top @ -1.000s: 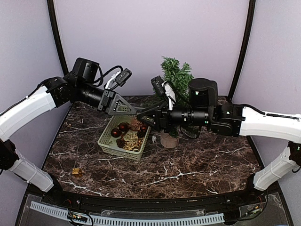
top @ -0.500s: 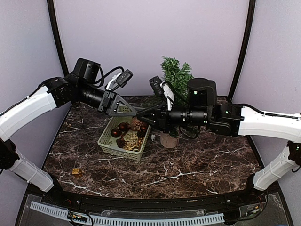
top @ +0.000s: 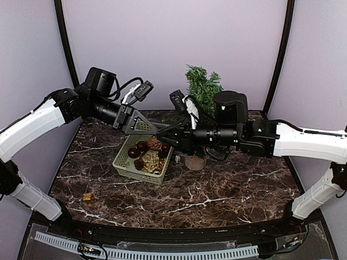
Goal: Decorate the small christmas tree
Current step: Pass from the left arm to the right
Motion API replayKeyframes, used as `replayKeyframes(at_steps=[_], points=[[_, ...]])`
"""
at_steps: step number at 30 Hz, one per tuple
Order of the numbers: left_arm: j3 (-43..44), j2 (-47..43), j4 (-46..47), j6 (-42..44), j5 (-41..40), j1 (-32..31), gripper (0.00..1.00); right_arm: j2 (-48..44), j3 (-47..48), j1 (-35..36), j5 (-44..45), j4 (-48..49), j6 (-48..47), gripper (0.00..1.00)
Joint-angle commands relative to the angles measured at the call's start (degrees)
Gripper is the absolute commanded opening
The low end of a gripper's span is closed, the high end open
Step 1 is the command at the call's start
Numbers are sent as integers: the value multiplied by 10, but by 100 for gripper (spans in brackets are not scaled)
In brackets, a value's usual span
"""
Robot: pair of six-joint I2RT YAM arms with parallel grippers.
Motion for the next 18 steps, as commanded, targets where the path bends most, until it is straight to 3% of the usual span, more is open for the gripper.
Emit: replayKeyframes(at_steps=[1, 18], points=[[22, -9, -7, 10, 18, -4, 0, 4, 15, 9, -13, 28, -15, 15], [45, 10, -46, 29, 25, -4, 0, 7, 15, 14, -10, 39, -35, 8]])
